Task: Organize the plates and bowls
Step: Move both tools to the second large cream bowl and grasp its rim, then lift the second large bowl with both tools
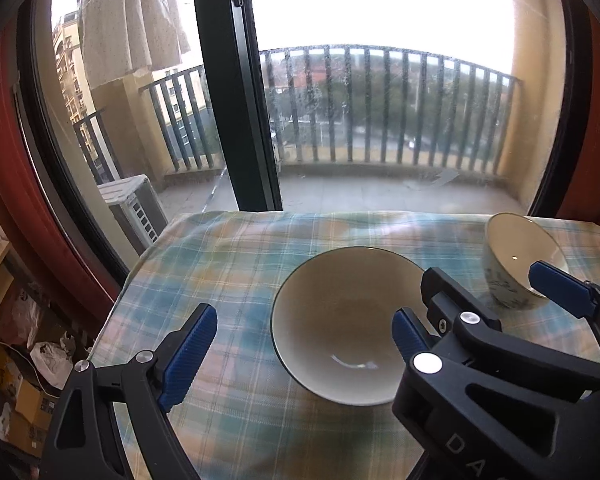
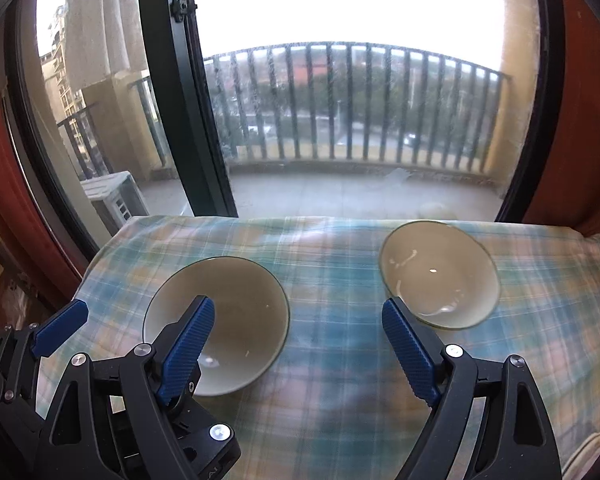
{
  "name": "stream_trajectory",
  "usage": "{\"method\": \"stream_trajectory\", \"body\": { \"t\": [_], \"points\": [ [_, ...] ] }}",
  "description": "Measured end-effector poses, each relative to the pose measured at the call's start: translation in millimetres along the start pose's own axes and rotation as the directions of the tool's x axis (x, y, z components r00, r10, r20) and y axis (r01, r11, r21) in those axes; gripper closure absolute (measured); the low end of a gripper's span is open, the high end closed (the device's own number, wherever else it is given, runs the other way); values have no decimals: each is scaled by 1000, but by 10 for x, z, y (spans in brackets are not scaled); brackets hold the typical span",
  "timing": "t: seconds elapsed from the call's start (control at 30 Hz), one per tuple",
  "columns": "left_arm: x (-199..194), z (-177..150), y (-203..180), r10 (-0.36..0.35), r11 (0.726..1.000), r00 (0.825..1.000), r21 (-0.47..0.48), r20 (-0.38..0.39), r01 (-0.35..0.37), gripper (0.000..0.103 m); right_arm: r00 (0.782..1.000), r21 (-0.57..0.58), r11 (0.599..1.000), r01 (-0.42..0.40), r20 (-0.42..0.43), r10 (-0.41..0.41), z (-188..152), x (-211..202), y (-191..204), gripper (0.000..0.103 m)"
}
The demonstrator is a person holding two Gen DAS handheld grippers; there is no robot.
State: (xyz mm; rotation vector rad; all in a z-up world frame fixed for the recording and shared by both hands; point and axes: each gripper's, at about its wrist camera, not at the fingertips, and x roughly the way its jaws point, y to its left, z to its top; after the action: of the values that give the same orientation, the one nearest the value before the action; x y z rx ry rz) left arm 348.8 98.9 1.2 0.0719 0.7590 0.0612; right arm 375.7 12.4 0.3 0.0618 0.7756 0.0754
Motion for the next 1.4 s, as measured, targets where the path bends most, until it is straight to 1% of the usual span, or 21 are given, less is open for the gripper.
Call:
{"method": "stream_trajectory", "body": {
  "t": [0.1,0.13,0.17,0.23,0.3,0.33,0.37,0.4,0.43,0.5,0.53,0.57,0.6,0.63,0.7,0.93,1.03,1.07,1.1,1.33,1.4],
  "points": [
    [105,27,-1,2,1000,1000,-1,2,-2,13,1000,22,1000,22,-1,-22,29,132,14,17],
    [138,33,-10,4,1000,1000,-1,0,-4,17,1000,24,999,29,-4,-29,39,168,23,19],
    [178,37,-22,1,1000,1000,1,-8,-1,22,999,24,999,36,-9,-36,51,207,26,23],
    [244,40,-34,-6,1000,1000,6,-19,6,25,999,26,999,47,-27,-46,63,287,23,27],
    [321,35,-43,-5,1000,1000,2,-28,5,30,998,28,999,40,-44,-38,71,372,11,35],
    [359,31,-42,-6,1000,999,-5,-36,6,32,997,24,999,45,-56,-44,70,415,3,38],
    [389,18,-44,-9,1000,999,-17,-45,8,37,997,21,999,49,-57,-48,67,426,-8,40],
    [414,8,-42,-10,1000,999,-27,-48,9,39,996,17,998,56,-64,-55,65,459,-10,42],
    [439,1,-41,-15,999,998,-34,-53,13,41,996,18,998,55,-67,-54,59,481,-21,42],
    [475,-9,-43,-7,999,998,-40,-56,5,45,996,18,999,51,-74,-50,54,526,-27,50],
    [481,-11,-42,-2,999,999,-41,-54,0,48,996,16,999,46,-74,-45,54,536,-32,52],
    [487,-17,-32,4,999,999,-41,-44,-6,51,996,12,999,41,-73,-40,53,538,-32,57],
    [490,-19,-29,5,999,999,-39,-44,-7,51,996,8,999,34,-79,-33,55,555,-25,59],
    [491,-21,-24,5,999,999,-39,-44,-6,53,996,9,1000,28,-82,-27,56,560,-25,59],
    [496,-23,-16,4,999,999,-35,-45,-5,54,996,20,1000,7,-87,-5,51,569,-27,64],
    [528,-65,-6,-11,999,998,-30,-58,10,55,993,17,1000,-14,-118,16,-10,637,-11,68],
    [558,-95,22,-40,998,996,-47,-80,37,56,989,20,999,-40,-142,43,-38,679,1,74],
    [569,-104,39,-61,996,994,-63,-93,56,56,987,19,998,-56,-152,59,-45,697,13,78],
    [565,-108,50,-67,996,993,-72,-94,60,57,984,17,997,-71,-161,73,-49,708,24,81],
    [501,-116,44,-90,993,991,-80,-96,82,57,989,-20,998,-51,-142,48,-58,631,73,81],
    [480,-105,30,-85,994,992,-79,-97,77,58,989,-26,998,-49,-140,44,-54,617,71,81]
  ]
}}
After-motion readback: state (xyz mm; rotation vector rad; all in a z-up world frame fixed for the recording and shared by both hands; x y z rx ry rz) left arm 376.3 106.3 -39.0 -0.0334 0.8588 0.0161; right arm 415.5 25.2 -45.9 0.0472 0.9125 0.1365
